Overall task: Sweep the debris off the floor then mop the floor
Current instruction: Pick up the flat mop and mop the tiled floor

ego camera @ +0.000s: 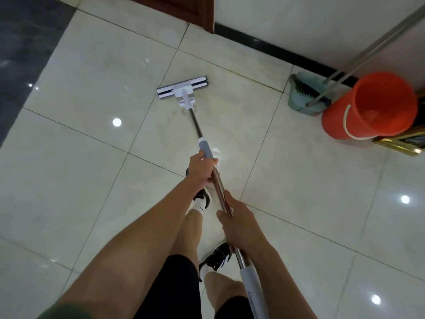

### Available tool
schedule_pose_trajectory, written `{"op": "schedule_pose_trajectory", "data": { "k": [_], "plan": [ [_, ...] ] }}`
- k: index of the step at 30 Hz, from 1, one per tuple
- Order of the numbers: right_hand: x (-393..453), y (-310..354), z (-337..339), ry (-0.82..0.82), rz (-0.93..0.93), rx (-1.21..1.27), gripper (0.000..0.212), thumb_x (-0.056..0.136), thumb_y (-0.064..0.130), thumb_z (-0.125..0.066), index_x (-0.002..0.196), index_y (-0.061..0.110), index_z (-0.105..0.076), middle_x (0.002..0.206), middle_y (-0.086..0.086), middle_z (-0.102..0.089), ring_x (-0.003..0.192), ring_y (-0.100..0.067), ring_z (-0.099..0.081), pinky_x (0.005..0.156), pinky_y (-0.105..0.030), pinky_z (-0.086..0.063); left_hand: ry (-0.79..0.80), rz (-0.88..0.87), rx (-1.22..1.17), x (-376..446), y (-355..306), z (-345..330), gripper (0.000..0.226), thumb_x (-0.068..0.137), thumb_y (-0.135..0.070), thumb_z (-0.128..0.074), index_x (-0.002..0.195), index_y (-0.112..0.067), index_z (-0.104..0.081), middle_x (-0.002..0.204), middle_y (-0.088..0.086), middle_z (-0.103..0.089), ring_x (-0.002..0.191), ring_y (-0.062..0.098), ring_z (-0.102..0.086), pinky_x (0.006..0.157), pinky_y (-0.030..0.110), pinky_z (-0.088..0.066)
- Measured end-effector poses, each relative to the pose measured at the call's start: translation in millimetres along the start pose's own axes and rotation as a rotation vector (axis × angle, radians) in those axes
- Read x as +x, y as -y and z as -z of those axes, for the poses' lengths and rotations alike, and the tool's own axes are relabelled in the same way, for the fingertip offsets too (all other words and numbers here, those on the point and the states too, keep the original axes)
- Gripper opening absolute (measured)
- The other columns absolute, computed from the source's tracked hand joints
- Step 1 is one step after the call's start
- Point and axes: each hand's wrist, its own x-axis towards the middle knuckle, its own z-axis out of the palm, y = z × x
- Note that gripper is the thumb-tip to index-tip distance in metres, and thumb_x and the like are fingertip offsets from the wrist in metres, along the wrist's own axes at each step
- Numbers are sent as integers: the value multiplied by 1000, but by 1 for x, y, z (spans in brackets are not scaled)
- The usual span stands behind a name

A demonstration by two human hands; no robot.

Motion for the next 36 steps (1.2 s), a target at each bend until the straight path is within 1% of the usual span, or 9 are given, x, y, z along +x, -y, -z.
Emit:
{"op": "schedule_pose_trajectory", "data": {
  "k": [3, 6, 9, 13, 17, 21, 25, 30, 36],
  "plan": [
    [43, 43, 12, -1, 3, 23, 51, 103, 25, -47, 151, 36, -31, 87, 5, -57, 56, -6, -56, 44, -16, -43, 0, 0, 20, 37, -50, 13, 51, 88, -9, -69, 137, -8, -53, 87, 16, -63, 71, 35, -70, 60, 47, -60],
    [93, 93, 31, -6, 15, 20, 55, 103, 23, -45, 154, 34, -26, 85, 2, -58, 53, -9, -55, 44, -19, -44, -8, -5, 50, 84, -109, 23, 48, 92, -11, -68, 137, -8, -54, 99, 19, -67, 89, 41, -73, 55, 41, -60],
    [145, 145, 53, -19, 25, 2, 59, 102, 22, -45, 156, 32, -23, 87, -1, -59, 58, -11, -56, 51, -25, -50, -13, -17, 59, 133, -166, 32, 42, 93, -12, -68, 132, -7, -56, 96, 16, -67, 89, 37, -73, 53, 36, -58],
    [212, 210, 78, -43, 37, -80, 61, 101, 25, -47, 156, 30, -22, 104, -9, -64, 78, -22, -60, 78, -46, -59, -38, -39, 62, 188, -238, 45, 29, 92, -14, -69, 118, -5, -60, 94, 17, -69, 89, 36, -74, 54, 38, -59],
    [240, 246, 95, -46, 24, -88, 60, 102, 26, -46, 156, 29, -22, 111, -10, -63, 80, -26, -63, 77, -45, -60, -46, -47, 69, 214, -279, 48, 27, 91, -14, -70, 115, -7, -60, 93, 17, -69, 89, 36, -74, 60, 45, -63],
    [227, 239, 99, -77, -9, -162, 55, 103, 28, -45, 154, 30, -25, 105, -8, -62, 86, -34, -67, 76, -50, -59, -10, -8, 52, 208, -273, 36, 32, 92, -14, -70, 121, -11, -58, 99, 17, -68, 90, 35, -74, 56, 41, -61],
    [210, 220, 102, -75, -26, -161, 56, 105, 28, -42, 156, 31, -20, 104, -9, -63, 78, -30, -65, 73, -46, -60, -9, 10, -3, 191, -258, 23, 37, 92, -13, -70, 126, -14, -57, 95, 14, -66, 87, 33, -72, 50, 34, -57],
    [169, 169, 115, -100, -5, -195, 55, 105, 28, -40, 156, 32, -20, 103, -4, -62, 79, -22, -64, 70, -35, -56, 9, 31, 29, 158, -225, -14, 30, 91, -12, -71, 118, -10, -58, 94, 16, -67, 90, 38, -74, 62, 44, -61],
    [105, 60, 148, -130, -33, -206, 56, 105, 33, -40, 157, 32, -18, 111, -5, -64, 86, -22, -66, 80, -39, -58, 46, 30, 68, 95, -150, -103, 29, 90, -11, -71, 115, -9, -58, 103, 22, -70, 89, 38, -74, 63, 50, -63]
  ]
}}
